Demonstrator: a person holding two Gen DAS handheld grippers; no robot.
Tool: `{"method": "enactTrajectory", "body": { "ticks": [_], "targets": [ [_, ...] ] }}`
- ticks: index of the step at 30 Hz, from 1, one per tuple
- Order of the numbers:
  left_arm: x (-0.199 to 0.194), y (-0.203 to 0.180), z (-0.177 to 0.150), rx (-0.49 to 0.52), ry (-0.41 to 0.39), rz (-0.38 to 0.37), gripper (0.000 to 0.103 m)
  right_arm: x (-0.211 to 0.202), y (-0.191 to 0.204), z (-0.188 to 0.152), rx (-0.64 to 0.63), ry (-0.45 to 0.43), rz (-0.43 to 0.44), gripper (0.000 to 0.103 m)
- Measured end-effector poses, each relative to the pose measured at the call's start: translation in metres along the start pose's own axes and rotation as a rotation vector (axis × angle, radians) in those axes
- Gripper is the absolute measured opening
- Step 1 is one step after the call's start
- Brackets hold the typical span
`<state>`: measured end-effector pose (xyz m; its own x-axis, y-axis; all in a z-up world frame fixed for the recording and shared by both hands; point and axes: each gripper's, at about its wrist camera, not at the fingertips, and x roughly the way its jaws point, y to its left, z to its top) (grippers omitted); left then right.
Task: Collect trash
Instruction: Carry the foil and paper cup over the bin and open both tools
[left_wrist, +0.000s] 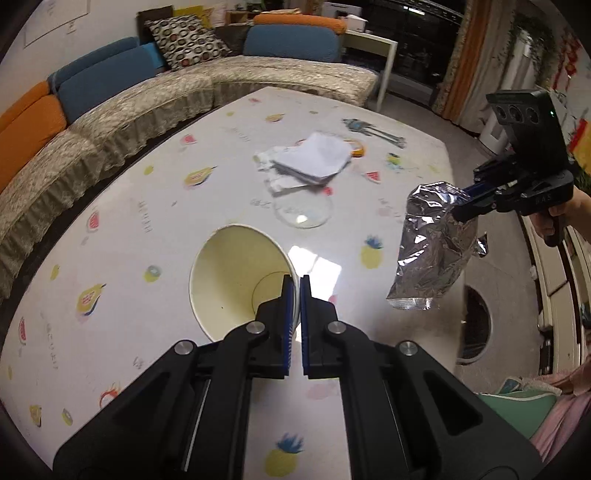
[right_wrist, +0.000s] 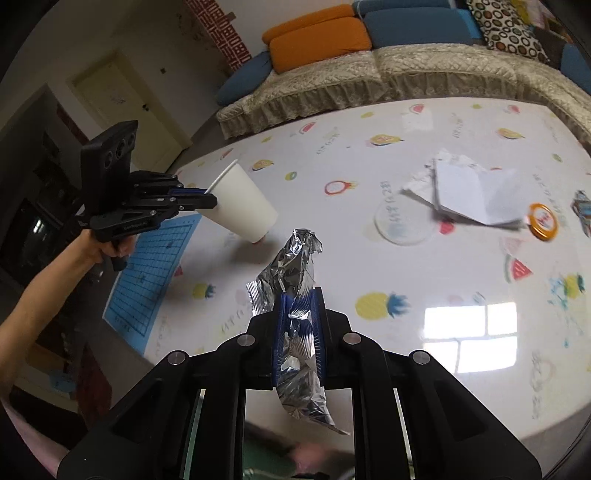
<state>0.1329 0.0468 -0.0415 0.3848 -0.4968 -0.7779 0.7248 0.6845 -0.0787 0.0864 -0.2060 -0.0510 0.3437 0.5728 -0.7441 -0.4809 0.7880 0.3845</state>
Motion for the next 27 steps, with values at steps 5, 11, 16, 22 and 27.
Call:
{"method": "enactTrajectory", "body": {
  "ticks": [5,11,16,22,27],
  "targets": [
    [0.02,-0.115,0.028,0.178,0.014,-0.141,0.002,-0.077,-0.029,-0.088,0.092,-0.023,-0.088,0.015],
    [0.078,-0.243,0.034,0.37,0.105,-0.292,0.002,-0.135,-0.061,-0.207,0.243,-0.016,-0.188,0.015],
    [0.134,-0.314,0.015,0.453,0.207,-0.378,0.002,-0.136,-0.093,-0.29,0.388,0.021,-0.229,0.015],
    [0.215,-0.371,-0.031,0.531,0.358,-0.381,0.002,-0.083,-0.13,-0.358,0.539,0.089,-0.249,0.015],
    [0.272,-0.395,-0.07,0.518,0.468,-0.389,0.002,-0.039,-0.155,-0.394,0.613,0.15,-0.266,0.016]
  ]
}}
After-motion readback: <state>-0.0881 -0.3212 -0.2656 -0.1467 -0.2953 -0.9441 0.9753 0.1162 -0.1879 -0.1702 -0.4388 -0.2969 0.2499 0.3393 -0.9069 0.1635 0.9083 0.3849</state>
